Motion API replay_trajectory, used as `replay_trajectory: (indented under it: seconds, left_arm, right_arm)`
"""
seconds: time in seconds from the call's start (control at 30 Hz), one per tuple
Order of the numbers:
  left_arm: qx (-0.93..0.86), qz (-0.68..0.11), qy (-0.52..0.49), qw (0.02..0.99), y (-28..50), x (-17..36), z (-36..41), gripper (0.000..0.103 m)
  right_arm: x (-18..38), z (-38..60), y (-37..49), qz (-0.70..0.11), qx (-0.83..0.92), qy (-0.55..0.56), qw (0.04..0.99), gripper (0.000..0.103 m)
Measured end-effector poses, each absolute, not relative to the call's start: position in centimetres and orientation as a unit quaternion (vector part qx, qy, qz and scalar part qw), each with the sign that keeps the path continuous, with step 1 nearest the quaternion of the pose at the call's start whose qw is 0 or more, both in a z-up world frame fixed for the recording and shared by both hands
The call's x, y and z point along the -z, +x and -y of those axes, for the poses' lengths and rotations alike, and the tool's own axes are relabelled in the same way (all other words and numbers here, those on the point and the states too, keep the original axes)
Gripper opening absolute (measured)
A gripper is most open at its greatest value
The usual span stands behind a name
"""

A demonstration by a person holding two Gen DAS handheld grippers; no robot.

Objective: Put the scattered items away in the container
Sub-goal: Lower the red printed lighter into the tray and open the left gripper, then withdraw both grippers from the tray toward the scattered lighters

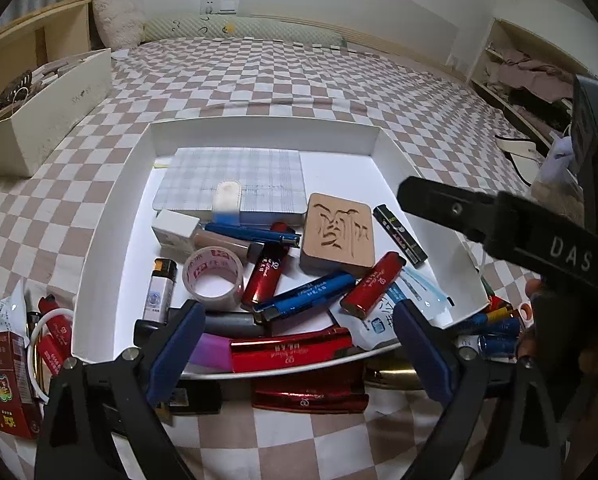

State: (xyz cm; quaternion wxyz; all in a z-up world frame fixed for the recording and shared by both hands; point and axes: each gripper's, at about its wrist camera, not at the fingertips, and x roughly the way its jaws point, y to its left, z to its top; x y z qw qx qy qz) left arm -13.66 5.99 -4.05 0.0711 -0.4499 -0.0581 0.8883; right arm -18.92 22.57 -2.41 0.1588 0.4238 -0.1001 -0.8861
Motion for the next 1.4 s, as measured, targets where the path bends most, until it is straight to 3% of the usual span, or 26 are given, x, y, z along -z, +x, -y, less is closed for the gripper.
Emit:
replay_trajectory:
  seconds: [1.17, 1.4]
  left_arm:
    - [-0.906, 0.053, -0.417, 0.042, -10.6, 1.9, -3.7, 0.096]
    - [-0.910, 0.048, -0.410, 0.035, -9.7, 1.6, -3.3, 0.101]
  right_arm:
    - [0.3, -21.9, -13.1, 0.080, 0.899, 0.399, 0.165, 0.102]
    - [0.7, -21.8, -11.7, 0.072, 0.902, 0.396, 0.158, 0.102]
